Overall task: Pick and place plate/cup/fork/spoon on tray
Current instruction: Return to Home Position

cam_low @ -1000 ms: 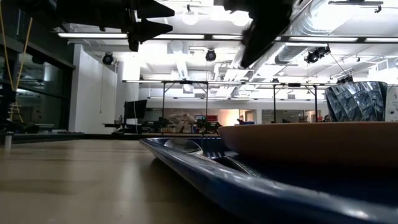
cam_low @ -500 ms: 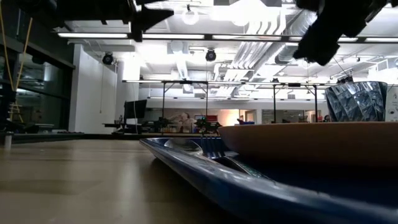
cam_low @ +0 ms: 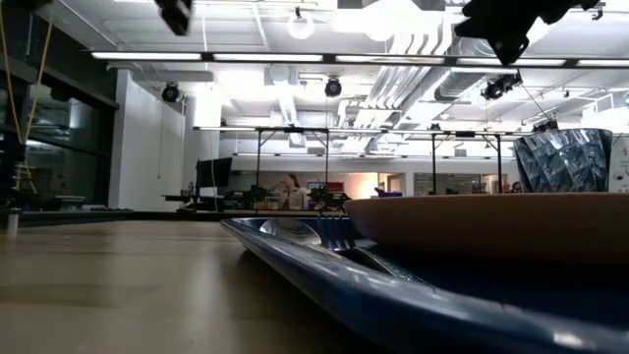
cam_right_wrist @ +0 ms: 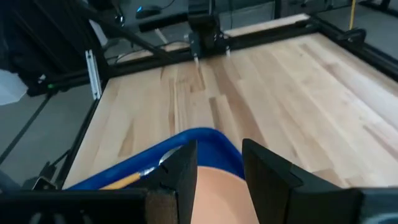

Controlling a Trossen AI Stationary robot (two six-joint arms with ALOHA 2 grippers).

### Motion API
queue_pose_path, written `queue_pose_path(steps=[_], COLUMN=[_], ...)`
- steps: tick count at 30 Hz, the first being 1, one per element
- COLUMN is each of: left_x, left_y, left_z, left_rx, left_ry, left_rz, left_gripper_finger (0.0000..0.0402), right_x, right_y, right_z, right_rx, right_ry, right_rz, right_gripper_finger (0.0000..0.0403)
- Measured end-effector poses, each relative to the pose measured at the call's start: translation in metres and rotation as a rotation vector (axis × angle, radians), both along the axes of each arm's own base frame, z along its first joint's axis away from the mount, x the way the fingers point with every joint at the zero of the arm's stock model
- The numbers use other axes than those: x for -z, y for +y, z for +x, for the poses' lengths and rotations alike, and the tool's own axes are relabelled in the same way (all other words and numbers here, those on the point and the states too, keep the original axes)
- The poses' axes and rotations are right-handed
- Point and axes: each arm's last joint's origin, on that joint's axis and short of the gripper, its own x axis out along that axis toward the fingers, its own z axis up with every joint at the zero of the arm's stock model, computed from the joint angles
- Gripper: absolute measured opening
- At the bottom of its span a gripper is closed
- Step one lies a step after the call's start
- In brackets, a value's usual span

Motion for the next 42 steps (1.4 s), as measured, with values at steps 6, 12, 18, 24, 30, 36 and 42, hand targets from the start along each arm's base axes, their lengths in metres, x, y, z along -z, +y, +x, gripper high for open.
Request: queue_pose_path(steps=[6, 12, 18, 24, 30, 36, 42], left_x=[-0.003, 0.008, 0.041, 0.072, 0.092, 0.089, 0.09], left_y=[-0.019, 0.011, 0.039, 0.05, 0.054, 0.054, 0.055], left_z=[-0.026, -0.046, -0.062, -0.072, -0.077, -0.078, -0.078], left_rx=[-0.164, -0.14, -0.042, -0.042, -0.092, -0.089, -0.122], left_ry=[0.042, 0.042, -0.037, -0.06, -0.022, -0.059, -0.043], left_rz=[0.173, 0.19, 0.108, 0.055, 0.029, 0.022, 0.024], left_gripper_finger=[0.0011, 0.0001, 0.0, 0.0, 0.0, 0.0, 0.0], right_x=[-0.005, -0.005, -0.002, 0.001, 0.001, -0.003, 0.001], right_y=[-0.002, -0.003, -0.004, -0.008, -0.01, -0.019, -0.029], right_z=[-0.005, -0.005, -0.006, -0.007, -0.016, -0.04, -0.064], right_rx=[0.013, 0.015, 0.044, 0.1, 0.078, 0.094, 0.11], right_ry=[-0.031, -0.029, 0.004, 0.035, 0.058, 0.079, -0.029], right_rz=[-0.002, 0.002, -0.029, -0.054, -0.032, -0.003, 0.015], right_gripper_finger=[0.0119, 0.0119, 0.0119, 0.0119, 0.0119, 0.0096, 0.0008])
